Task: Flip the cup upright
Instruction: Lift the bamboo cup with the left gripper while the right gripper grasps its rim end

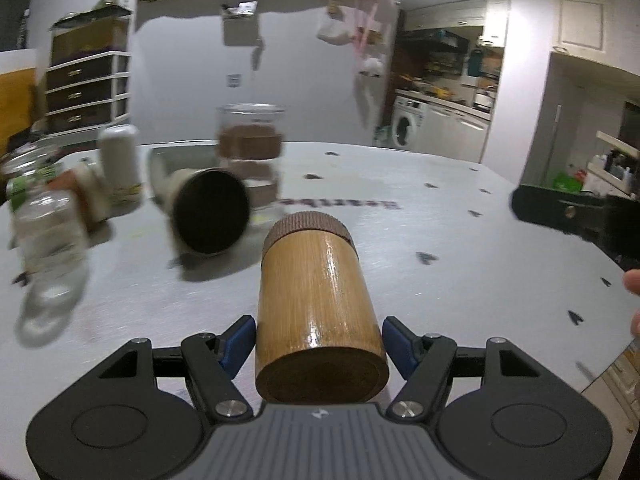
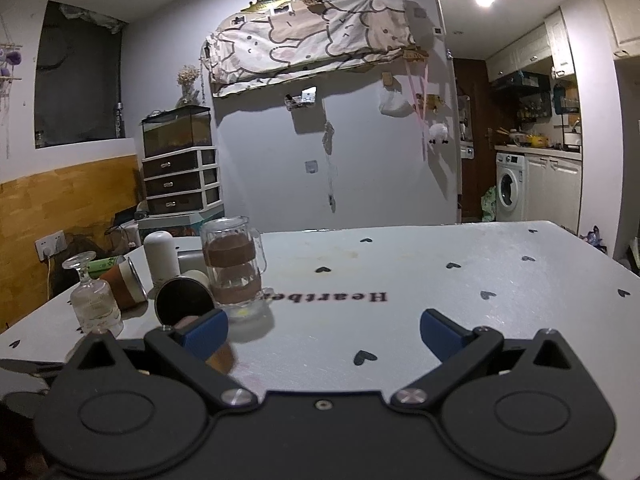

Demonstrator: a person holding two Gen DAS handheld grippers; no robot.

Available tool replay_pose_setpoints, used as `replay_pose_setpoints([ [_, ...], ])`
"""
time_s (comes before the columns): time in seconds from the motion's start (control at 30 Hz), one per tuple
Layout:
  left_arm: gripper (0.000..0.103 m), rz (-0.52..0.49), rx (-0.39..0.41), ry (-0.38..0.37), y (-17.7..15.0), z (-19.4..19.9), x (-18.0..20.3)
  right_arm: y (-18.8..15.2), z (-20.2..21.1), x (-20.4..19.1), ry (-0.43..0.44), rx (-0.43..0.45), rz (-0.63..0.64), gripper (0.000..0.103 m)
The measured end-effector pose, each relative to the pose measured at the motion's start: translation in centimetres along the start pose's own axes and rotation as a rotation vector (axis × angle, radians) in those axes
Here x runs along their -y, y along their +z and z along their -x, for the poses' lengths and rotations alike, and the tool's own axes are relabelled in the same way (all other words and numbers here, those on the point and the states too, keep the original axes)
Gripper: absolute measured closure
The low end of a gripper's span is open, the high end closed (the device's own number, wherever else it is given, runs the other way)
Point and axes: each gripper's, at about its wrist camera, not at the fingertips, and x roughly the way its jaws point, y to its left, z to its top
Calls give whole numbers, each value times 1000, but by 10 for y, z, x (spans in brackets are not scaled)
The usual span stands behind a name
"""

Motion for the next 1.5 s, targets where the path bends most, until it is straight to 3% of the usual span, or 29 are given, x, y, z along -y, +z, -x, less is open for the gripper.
replay_pose_setpoints([
  [0.3, 33, -55, 41, -4, -1, -16, 27, -3, -9, 21, 9, -21, -105, 0],
  [0.47, 33, -63, 44, -9, -2, -13, 26, 3, -31, 27, 25, -91, -179, 0],
  [0.73, 34, -59, 74, -5, -3, -5, 23, 20, -112, 37, 228, -397, -449, 6],
  [0.87, 36, -73, 81, -5, -4, -4, 23, 9, -154, 35, 275, -566, -605, 6],
  [1.07, 36, -77, 84, -4, -4, -4, 24, -18, -186, 31, 317, -715, -745, 12],
  [1.17, 36, -84, 87, 0, -4, -3, 25, -24, -188, 33, 336, -715, -817, 18],
  [1.23, 36, -89, 90, 2, -5, -3, 26, -23, -189, 32, 342, -715, -808, 30],
  [1.27, 36, -87, 90, -5, -5, -3, 26, -21, -188, 31, 353, -710, -792, 30],
  [1.37, 36, -87, 109, -30, -5, -1, 25, -7, -175, 26, 347, -645, -687, 30],
  [1.5, 37, -82, 161, -83, -9, -1, 22, 24, -134, 6, 349, -458, -424, 30],
])
